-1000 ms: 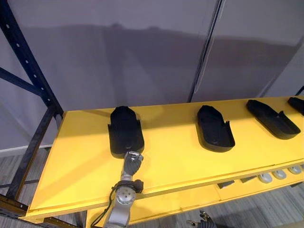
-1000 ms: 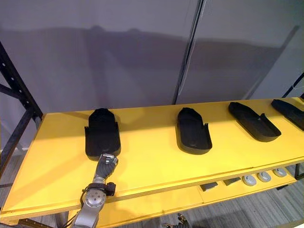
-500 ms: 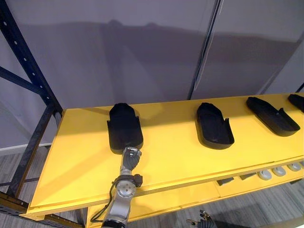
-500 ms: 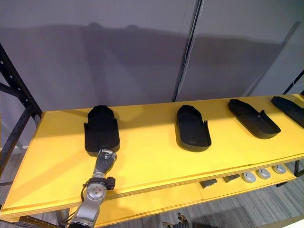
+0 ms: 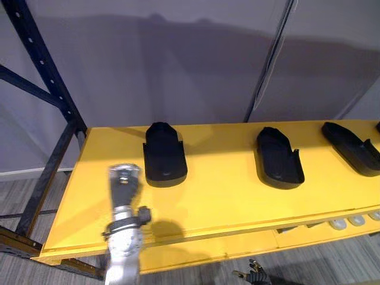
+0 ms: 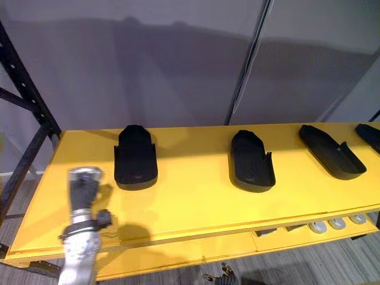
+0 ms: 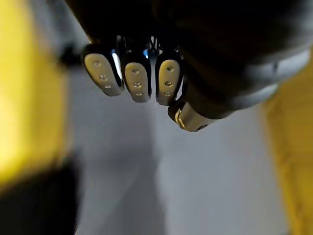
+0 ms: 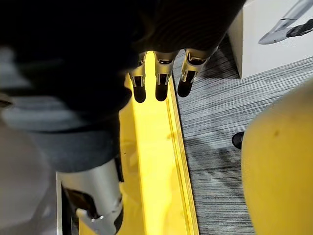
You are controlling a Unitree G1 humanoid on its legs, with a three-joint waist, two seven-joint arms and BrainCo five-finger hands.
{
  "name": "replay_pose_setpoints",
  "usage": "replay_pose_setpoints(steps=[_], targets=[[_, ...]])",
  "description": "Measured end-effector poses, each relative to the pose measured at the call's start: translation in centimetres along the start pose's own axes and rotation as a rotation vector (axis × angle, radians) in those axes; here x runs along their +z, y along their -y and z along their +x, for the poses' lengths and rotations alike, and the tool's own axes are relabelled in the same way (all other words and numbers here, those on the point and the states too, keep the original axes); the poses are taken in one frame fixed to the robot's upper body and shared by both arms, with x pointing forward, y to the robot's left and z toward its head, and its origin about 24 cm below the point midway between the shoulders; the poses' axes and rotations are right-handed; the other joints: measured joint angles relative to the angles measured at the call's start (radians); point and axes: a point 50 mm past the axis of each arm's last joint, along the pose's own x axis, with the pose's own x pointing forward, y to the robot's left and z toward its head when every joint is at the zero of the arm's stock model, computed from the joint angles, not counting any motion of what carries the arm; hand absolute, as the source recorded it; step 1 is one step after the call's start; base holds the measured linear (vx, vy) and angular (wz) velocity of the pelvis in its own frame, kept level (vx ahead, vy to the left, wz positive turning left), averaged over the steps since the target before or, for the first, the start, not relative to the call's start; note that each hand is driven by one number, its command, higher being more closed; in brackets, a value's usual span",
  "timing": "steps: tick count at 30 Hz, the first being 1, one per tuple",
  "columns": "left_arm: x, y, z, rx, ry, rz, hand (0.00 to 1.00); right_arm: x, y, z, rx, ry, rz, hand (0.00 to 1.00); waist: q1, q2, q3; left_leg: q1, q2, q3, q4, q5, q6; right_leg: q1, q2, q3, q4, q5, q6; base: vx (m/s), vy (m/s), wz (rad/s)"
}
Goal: Walk over and take plastic housings, then place them on the shelf
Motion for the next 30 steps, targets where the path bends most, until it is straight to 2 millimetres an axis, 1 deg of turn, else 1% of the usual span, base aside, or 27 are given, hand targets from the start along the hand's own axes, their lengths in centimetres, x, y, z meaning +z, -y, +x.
replay_pose_setpoints(steps=[2, 3, 5, 6, 7, 8, 10, 12, 13, 14, 16, 17, 18, 20, 21, 22, 23, 24, 26, 28, 29, 30], targets=[[-0.4, -3.6, 0.3, 0.167, -0.011, 0.060, 1.00, -0.2, 0.0, -0.1, 0.000, -0.006, -0.001, 0.00, 0.013, 0.000, -0.001, -0.001, -0.003, -0.010, 0.005, -0.001, 0.002, 0.005, -0.005, -0.016, 0.003, -0.003, 0.000, 0.01, 0.013, 0.16], [-0.6, -4.3, 0.2, 0.198, -0.020, 0.077, 1.00, -0.3, 0.0, -0.1, 0.000, -0.008, 0.000, 0.00, 0.016, 0.000, -0.001, -0.002, -0.007, -0.016, 0.006, -0.001, 0.002, 0.006, -0.006, -0.019, 0.003, -0.004, 0.000, 0.01, 0.017, 0.20], [-1.3, -6.7, -0.5, 0.282, -0.069, 0.128, 1.00, -0.5, 0.0, -0.2, 0.001, -0.012, -0.002, 0.00, 0.028, -0.004, -0.003, -0.013, -0.011, -0.030, 0.015, -0.003, 0.003, 0.008, -0.011, -0.027, 0.004, -0.008, 0.001, 0.01, 0.013, 0.19], [-1.6, -7.1, -0.7, 0.294, -0.085, 0.147, 1.00, -0.4, -0.1, -0.2, 0.002, -0.010, -0.002, 0.00, 0.029, -0.006, -0.004, -0.015, -0.011, -0.032, 0.018, -0.004, 0.003, 0.007, -0.011, -0.029, 0.004, -0.008, 0.001, 0.00, 0.003, 0.08], [-2.2, -8.1, -1.4, 0.313, -0.125, 0.185, 1.00, -0.4, -0.2, -0.2, 0.004, -0.008, -0.005, 0.00, 0.032, -0.008, -0.006, -0.015, -0.011, -0.032, 0.019, -0.005, 0.003, 0.008, -0.012, -0.030, 0.004, -0.008, 0.000, 0.00, 0.000, 0.00], [-2.7, -8.3, -1.9, 0.312, -0.161, 0.196, 1.00, -0.4, -0.2, -0.2, 0.005, -0.006, -0.009, 0.00, 0.033, -0.008, -0.006, -0.016, -0.011, -0.032, 0.023, -0.006, 0.003, 0.009, -0.012, -0.030, 0.005, -0.008, 0.000, 0.00, 0.000, 0.00], [-4.3, -8.6, -3.0, 0.326, -0.265, 0.201, 1.00, -0.3, -0.3, -0.2, 0.008, -0.004, -0.012, 0.00, 0.034, -0.008, -0.007, -0.018, -0.010, -0.032, 0.031, -0.012, 0.005, 0.011, -0.013, -0.030, 0.006, -0.009, -0.001, -0.04, 0.005, -0.01], [-7.4, -9.1, -5.1, 0.348, -0.445, 0.219, 1.00, -0.3, -0.3, -0.3, 0.015, 0.000, -0.025, 0.00, 0.034, -0.007, -0.007, -0.025, -0.009, -0.033, 0.062, -0.029, 0.006, 0.008, -0.012, -0.031, 0.030, -0.025, -0.003, -0.06, 0.008, 0.01], [-8.2, -9.2, -5.7, 0.356, -0.493, 0.220, 1.00, -0.2, -0.4, -0.3, 0.018, 0.002, -0.027, 0.00, 0.034, -0.007, -0.007, -0.025, -0.008, -0.033, 0.067, -0.033, 0.007, 0.007, -0.013, -0.032, 0.037, -0.029, -0.003, -0.05, 0.004, 0.01], [-9.7, -9.5, -7.0, 0.355, -0.590, 0.238, 1.00, -0.2, -0.5, -0.3, 0.024, 0.005, -0.033, 0.00, 0.032, -0.008, -0.009, -0.026, -0.007, -0.033, 0.077, -0.039, 0.008, 0.007, -0.013, -0.034, 0.043, -0.033, -0.003, -0.03, 0.002, 0.01], [-11.5, -9.7, -9.1, 0.345, -0.721, 0.248, 1.00, -0.2, -0.6, -0.3, 0.031, 0.004, -0.045, 0.00, 0.033, -0.009, -0.010, -0.031, -0.007, -0.032, 0.088, -0.046, 0.009, 0.005, -0.013, -0.036, 0.047, -0.037, -0.006, 0.00, 0.000, 0.00], [-12.7, -9.8, -10.6, 0.334, -0.806, 0.265, 1.00, -0.2, -0.6, -0.3, 0.033, 0.004, -0.046, 0.00, 0.033, -0.009, -0.010, -0.030, -0.009, -0.032, 0.089, -0.047, 0.010, 0.004, -0.015, -0.036, 0.051, -0.042, -0.005, 0.00, 0.000, 0.00], [-13.2, -9.8, -11.3, 0.329, -0.846, 0.272, 1.00, -0.2, -0.7, -0.3, 0.033, 0.004, -0.047, 0.00, 0.032, -0.010, -0.011, -0.031, -0.010, -0.032, 0.090, -0.048, 0.010, 0.001, -0.017, -0.036, 0.057, -0.047, -0.004, 0.00, 0.000, 0.00], [-15.3, -9.7, -14.2, 0.298, -1.007, 0.283, 1.00, -0.2, -0.6, -0.3, 0.032, 0.000, -0.048, 0.00, 0.032, -0.010, -0.013, -0.030, -0.011, -0.032, 0.091, -0.049, 0.011, -0.005, -0.021, -0.043, 0.069, -0.050, -0.003, 0.00, 0.000, 0.00], [-15.7, -9.6, -14.9, 0.292, -1.046, 0.278, 1.00, -0.1, -0.6, -0.3, 0.032, 0.000, -0.048, 0.00, 0.031, -0.010, -0.013, -0.030, -0.011, -0.031, 0.091, -0.049, 0.011, -0.007, -0.021, -0.044, 0.070, -0.050, -0.003, 0.03, 0.009, -0.02], [-16.5, -9.4, -16.4, 0.274, -1.121, 0.275, 1.00, -0.1, -0.6, -0.3, 0.031, 0.001, -0.048, 0.00, 0.029, -0.010, -0.013, -0.030, -0.011, -0.030, 0.091, -0.049, 0.010, -0.008, -0.021, -0.044, 0.069, -0.051, -0.003, 0.00, 0.000, 0.00], [-17.3, -9.1, -17.8, 0.252, -1.192, 0.279, 0.00, 0.0, -0.6, -0.3, 0.030, 0.003, -0.048, 0.00, 0.027, -0.009, -0.013, -0.030, -0.010, -0.029, 0.089, -0.048, 0.010, -0.008, -0.021, -0.045, 0.069, -0.051, -0.003, 0.00, 0.000, 0.00], [-17.5, -9.1, -18.5, 0.242, -1.228, 0.282, 0.00, 0.0, -0.6, -0.3, 0.028, 0.003, -0.048, 0.00, 0.027, -0.008, -0.014, -0.030, -0.010, -0.029, 0.088, -0.048, 0.010, -0.009, -0.021, -0.045, 0.069, -0.051, -0.003, 0.00, 0.000, 0.00], [-18.5, -8.5, -20.7, 0.210, -1.341, 0.276, 0.00, 0.0, -0.6, -0.3, 0.022, 0.003, -0.046, 0.00, 0.026, -0.005, -0.016, -0.029, -0.010, -0.026, 0.085, -0.048, 0.010, -0.009, -0.021, -0.045, 0.066, -0.051, -0.003, 0.00, 0.000, 0.00], [-18.8, -8.2, -21.8, 0.189, -1.395, 0.272, 0.00, -0.1, -0.5, -0.3, 0.021, 0.001, -0.045, 0.00, 0.025, -0.004, -0.017, -0.029, -0.010, -0.025, 0.083, -0.047, 0.009, -0.009, -0.021, -0.045, 0.063, -0.050, -0.003, 0.00, 0.000, 0.00], [-19.0, -7.7, -22.4, 0.151, -1.430, 0.259, 0.00, -0.1, -0.4, -0.2, 0.018, -0.002, -0.044, 0.00, 0.025, -0.002, -0.018, -0.026, -0.010, -0.024, 0.075, -0.043, 0.008, -0.009, -0.020, -0.044, 0.060, -0.050, -0.003, 0.00, 0.000, 0.00], [-19.1, -7.4, -22.7, 0.132, -1.442, 0.253, 0.00, -0.2, -0.4, -0.2, 0.015, -0.004, -0.042, 0.00, 0.026, -0.001, -0.019, -0.024, -0.010, -0.023, 0.069, -0.040, 0.007, -0.009, -0.020, -0.044, 0.059, -0.050, -0.002, 0.00, 0.000, 0.00]])
